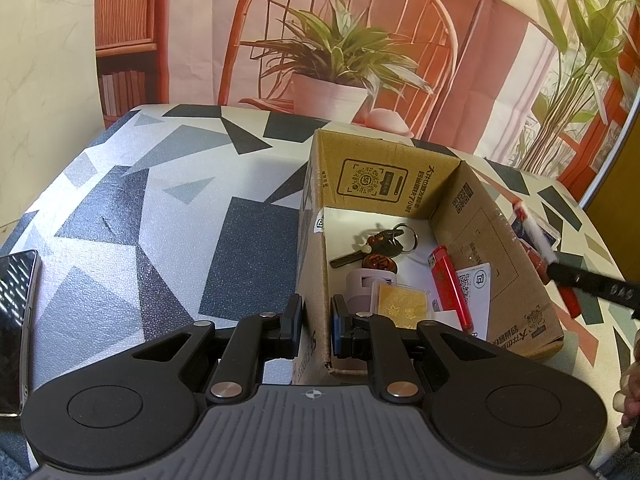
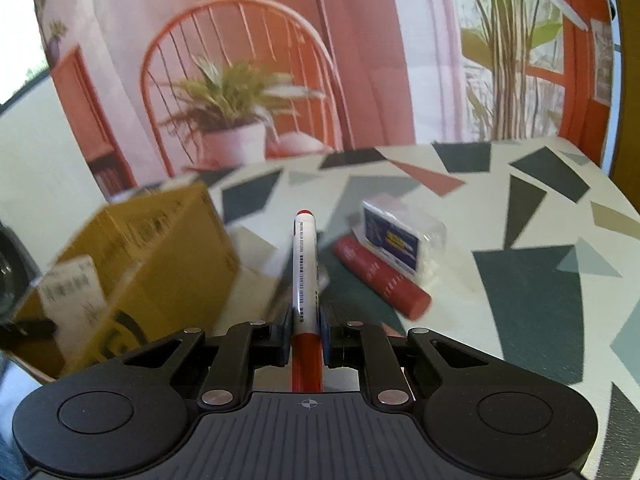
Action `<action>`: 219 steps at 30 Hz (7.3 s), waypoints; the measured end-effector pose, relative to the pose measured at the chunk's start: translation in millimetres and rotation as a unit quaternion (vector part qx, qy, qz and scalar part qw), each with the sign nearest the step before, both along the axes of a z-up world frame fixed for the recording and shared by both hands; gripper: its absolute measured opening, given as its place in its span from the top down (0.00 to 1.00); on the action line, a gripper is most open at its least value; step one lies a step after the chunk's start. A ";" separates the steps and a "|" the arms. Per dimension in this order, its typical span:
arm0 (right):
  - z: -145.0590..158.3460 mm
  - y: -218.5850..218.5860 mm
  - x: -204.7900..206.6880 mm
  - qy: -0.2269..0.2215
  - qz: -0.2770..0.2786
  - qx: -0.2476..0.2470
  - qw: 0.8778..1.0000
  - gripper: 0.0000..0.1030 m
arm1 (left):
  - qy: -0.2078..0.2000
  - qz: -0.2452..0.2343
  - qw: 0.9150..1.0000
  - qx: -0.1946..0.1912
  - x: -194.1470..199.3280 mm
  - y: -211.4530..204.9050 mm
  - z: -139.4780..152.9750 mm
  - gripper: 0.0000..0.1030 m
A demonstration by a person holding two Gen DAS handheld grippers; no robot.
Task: Organize rigid objects
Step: 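Carry the white-and-red marker into the box and open the right gripper, then move the right gripper back and grasp the clear glue tube, then carry the clear glue tube into the box and open the right gripper, then move the right gripper back and grasp the clear plastic box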
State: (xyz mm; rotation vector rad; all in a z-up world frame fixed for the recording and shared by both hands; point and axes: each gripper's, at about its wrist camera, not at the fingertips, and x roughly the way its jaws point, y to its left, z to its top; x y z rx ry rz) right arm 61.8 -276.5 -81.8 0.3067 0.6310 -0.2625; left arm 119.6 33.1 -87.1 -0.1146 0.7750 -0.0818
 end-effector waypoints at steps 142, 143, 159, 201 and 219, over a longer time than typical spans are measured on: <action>93.7 75.1 20.0 -0.119 0.106 -0.045 0.986 0.86 | -0.006 -0.018 0.999 0.030 -0.4 -7.4 -0.5 0.85; 96.4 75.9 20.1 -0.126 0.109 -0.039 0.985 0.86 | -0.006 -0.018 0.999 0.029 -0.4 -7.1 -0.6 0.85; 61.1 106.0 50.4 -0.026 0.201 0.045 0.978 0.86 | -0.006 -0.017 0.999 0.029 -1.2 -6.6 0.2 0.85; 6.9 -39.8 33.9 0.023 0.008 -0.145 0.989 0.40 | -0.003 -0.016 0.999 0.028 -0.9 -5.7 1.3 0.85; -22.2 -73.8 72.3 0.070 -0.018 -0.137 0.988 0.70 | 0.001 -0.019 0.999 0.031 0.9 -6.7 0.4 0.84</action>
